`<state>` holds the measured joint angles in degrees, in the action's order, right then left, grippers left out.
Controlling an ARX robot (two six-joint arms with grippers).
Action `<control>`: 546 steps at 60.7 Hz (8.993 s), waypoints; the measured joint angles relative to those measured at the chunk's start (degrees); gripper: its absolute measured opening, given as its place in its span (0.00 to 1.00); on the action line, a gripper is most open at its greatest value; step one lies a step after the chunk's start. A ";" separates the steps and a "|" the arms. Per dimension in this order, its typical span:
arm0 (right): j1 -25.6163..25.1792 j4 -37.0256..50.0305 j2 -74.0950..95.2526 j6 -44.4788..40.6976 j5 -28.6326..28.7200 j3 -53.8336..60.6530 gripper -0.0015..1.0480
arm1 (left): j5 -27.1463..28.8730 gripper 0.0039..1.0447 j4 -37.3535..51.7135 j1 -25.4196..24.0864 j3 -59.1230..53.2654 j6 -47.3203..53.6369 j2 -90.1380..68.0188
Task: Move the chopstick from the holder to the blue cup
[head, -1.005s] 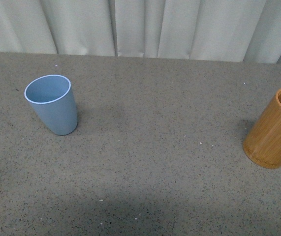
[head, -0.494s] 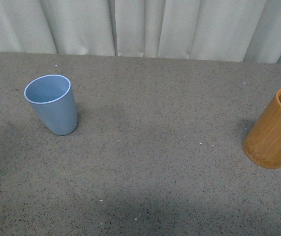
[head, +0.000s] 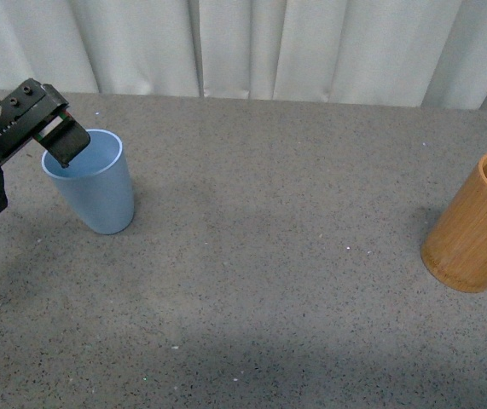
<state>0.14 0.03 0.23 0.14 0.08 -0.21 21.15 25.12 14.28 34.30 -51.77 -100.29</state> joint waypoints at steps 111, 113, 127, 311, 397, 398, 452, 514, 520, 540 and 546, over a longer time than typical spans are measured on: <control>0.00 0.00 0.00 0.00 0.00 0.00 0.91 | -0.22 0.06 -4.48 1.16 6.86 -0.72 -7.52; 0.00 0.00 0.00 0.00 0.00 0.00 0.91 | -0.52 0.03 -4.39 0.94 6.86 -0.17 -6.93; 0.00 0.00 0.00 0.00 0.00 0.00 0.91 | -6.88 0.03 -4.76 -0.94 7.91 8.00 -2.23; 0.00 0.00 0.00 0.00 0.00 0.00 0.91 | -19.78 0.94 -23.85 15.67 21.44 61.70 -8.61; 0.00 0.00 0.00 0.00 0.00 0.00 0.91 | -19.82 0.94 -24.22 18.32 18.43 60.19 -2.19; 0.00 0.00 0.00 0.00 0.00 0.00 0.91 | -19.71 0.94 -24.06 18.23 18.43 60.08 -2.19; 0.00 0.00 0.02 -0.02 0.15 0.00 0.91 | -20.94 0.03 25.18 -14.49 -31.45 50.88 40.98; -9.31 24.65 53.79 21.29 -3.02 -16.20 0.91 | -21.14 0.93 -25.09 -14.23 -33.20 51.34 100.06; -8.76 24.33 64.87 17.92 -1.95 -20.85 0.91 | -21.14 0.93 -25.09 -14.23 -33.20 51.47 100.06; -6.12 18.32 81.15 14.58 -6.32 -34.49 0.91 | -21.14 0.94 -25.09 -14.23 -33.20 51.49 100.06; -4.31 18.32 83.71 14.53 -7.52 -36.30 0.91 | -21.14 0.94 -25.09 -14.23 -33.20 51.49 100.06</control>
<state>-4.16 18.35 83.94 14.68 -7.44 -36.51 0.01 0.03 0.05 1.10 -0.27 -0.23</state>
